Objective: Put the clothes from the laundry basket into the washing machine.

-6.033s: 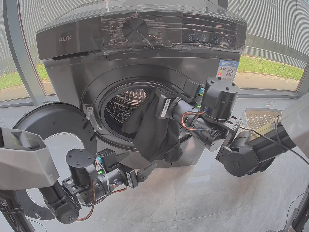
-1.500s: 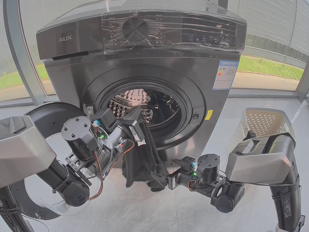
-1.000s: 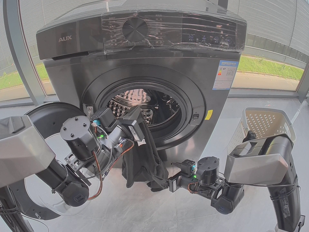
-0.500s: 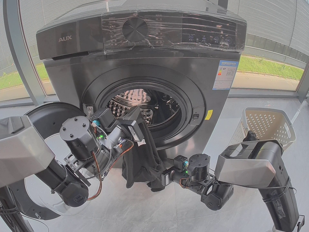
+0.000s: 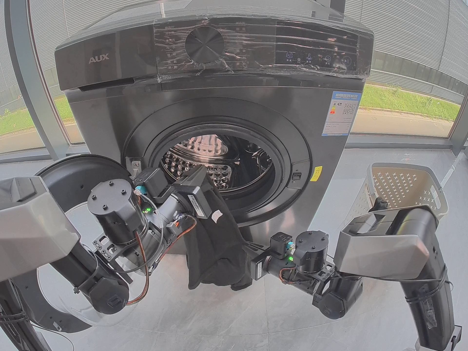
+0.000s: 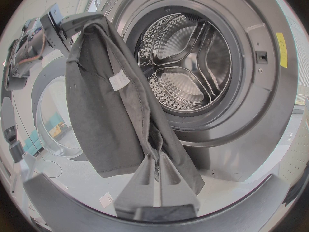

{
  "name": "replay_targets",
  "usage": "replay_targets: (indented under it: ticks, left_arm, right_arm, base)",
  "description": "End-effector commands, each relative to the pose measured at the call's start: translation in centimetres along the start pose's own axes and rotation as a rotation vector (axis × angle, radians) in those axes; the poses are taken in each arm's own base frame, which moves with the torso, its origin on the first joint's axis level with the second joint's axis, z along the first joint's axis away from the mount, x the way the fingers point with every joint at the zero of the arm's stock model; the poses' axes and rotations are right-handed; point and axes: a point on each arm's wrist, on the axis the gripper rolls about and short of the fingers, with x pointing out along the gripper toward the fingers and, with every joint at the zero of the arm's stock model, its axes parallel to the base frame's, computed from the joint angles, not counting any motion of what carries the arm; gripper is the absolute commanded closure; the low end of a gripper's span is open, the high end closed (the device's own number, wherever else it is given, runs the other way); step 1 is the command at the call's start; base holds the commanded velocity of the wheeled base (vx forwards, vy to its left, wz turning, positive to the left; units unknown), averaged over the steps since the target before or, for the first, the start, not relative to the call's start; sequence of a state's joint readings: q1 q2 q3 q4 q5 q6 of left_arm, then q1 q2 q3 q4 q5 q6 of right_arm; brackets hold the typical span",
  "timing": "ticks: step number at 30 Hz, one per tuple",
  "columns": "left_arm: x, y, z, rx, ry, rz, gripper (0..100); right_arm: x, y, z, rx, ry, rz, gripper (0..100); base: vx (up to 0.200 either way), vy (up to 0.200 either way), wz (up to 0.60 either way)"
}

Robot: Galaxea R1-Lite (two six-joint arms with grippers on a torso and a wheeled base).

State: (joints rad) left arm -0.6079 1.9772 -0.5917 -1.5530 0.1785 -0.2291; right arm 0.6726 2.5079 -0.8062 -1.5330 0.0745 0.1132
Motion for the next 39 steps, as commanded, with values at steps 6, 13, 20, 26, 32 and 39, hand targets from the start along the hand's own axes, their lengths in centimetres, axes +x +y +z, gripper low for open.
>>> replay_targets:
  ticks: [6, 13, 20, 26, 32, 39]
  left_arm:
    - [-2.3, 0.2, 3.1, -0.009, -0.054, -0.015, 100]
    - [-5.0, 0.8, 3.9, 0.015, -0.022, -0.078, 100]
    - [-5.9, 0.8, 3.2, 0.059, 0.021, -0.087, 100]
    - [-5.3, 1.0, 3.5, 0.093, 0.000, -0.079, 100]
    - [-5.5, 1.1, 2.8, 0.113, 0.030, -0.076, 100]
    - [-6.3, 1.5, 2.0, 0.156, 0.075, -0.065, 100]
  right_arm:
    - [-6.0, 0.5, 7.8, 0.001, -0.128, -0.050, 100]
    - [-10.4, 1.4, 13.8, 0.025, -0.304, -0.088, 100]
    - [-13.2, 1.3, 14.2, 0.024, -0.303, -0.096, 100]
    - [-14.0, 1.6, 15.2, 0.024, -0.336, -0.095, 100]
    - [-14.3, 1.1, 15.6, 0.023, -0.354, -0.114, 100]
    - [-14.6, 0.7, 16.7, 0.021, -0.397, -0.126, 100]
  base:
    - [0.000, 0.000, 0.00]
    - [0.000, 0.000, 0.00]
    - [0.000, 0.000, 0.00]
    - [0.000, 0.000, 0.00]
    - [0.000, 0.000, 0.00]
    - [0.000, 0.000, 0.00]
